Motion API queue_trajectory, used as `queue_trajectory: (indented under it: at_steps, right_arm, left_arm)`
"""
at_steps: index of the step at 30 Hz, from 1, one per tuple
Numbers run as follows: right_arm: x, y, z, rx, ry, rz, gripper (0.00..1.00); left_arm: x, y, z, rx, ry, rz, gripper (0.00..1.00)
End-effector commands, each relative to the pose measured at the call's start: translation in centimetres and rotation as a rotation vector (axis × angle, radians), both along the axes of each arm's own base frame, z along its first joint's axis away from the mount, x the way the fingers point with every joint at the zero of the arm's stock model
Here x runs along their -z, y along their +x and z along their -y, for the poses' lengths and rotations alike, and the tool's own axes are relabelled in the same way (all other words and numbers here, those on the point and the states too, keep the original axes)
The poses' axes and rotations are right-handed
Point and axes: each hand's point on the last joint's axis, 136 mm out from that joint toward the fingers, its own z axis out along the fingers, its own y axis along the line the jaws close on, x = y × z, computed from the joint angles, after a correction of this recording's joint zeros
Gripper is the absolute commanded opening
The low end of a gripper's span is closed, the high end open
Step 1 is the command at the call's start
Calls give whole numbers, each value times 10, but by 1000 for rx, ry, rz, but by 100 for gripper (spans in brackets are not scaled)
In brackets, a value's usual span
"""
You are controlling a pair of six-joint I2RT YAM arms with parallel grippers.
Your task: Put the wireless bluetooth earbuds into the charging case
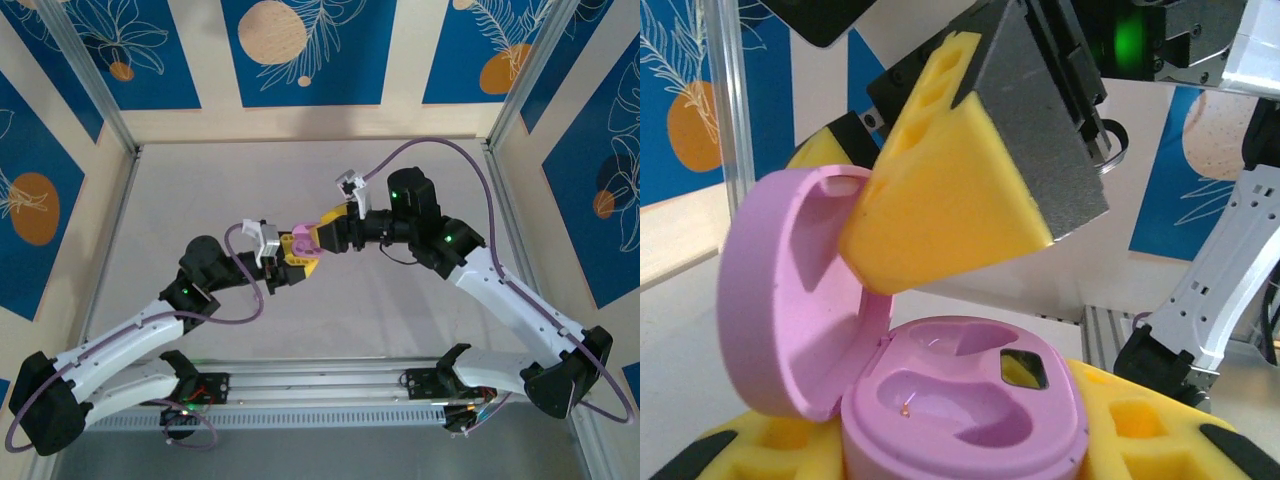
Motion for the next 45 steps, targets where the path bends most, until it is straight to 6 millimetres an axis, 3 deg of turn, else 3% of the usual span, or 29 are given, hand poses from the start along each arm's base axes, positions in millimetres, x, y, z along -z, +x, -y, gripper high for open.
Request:
queue_trajectory:
  at_steps: [1, 5, 10, 12, 15, 18, 23, 26, 29, 35, 45]
  right_arm:
    - [-19, -4, 4, -7, 44, 30, 61]
    - [-34, -17, 14, -23, 94, 71, 64]
    - [-53, -18, 38, 54, 160, 81, 65]
    - [-50, -12, 46, 109, 161, 64, 65]
    - [-14, 16, 63, 272, 93, -54, 61]
    - [48, 40, 71, 390, -12, -306, 46]
    - [139, 43, 31, 325, -128, -659, 35]
    - [181, 34, -3, 250, -241, -748, 34]
    - [210, 26, -42, 158, -331, -778, 34]
    - [253, 15, -97, 51, -574, -741, 36]
    - [289, 11, -136, 10, -898, -569, 39]
  left_arm:
    - [-27, -6, -6, -17, -48, 87, 25]
    - [-24, 4, -14, -102, -41, 83, 25]
    - [-24, 8, -17, -135, -42, 82, 25]
    - [-25, 9, -19, -149, -47, 82, 25]
    - [-32, 11, -26, -188, -66, 87, 25]
    - [-46, 10, -35, -224, -86, 99, 24]
    - [-69, 5, -56, -294, -118, 123, 24]
    - [-79, 0, -64, -313, -117, 136, 24]
    - [-86, -4, -70, -322, -111, 146, 25]
    - [-96, -11, -77, -328, -117, 157, 25]
    - [-101, -15, -80, -327, -114, 167, 24]
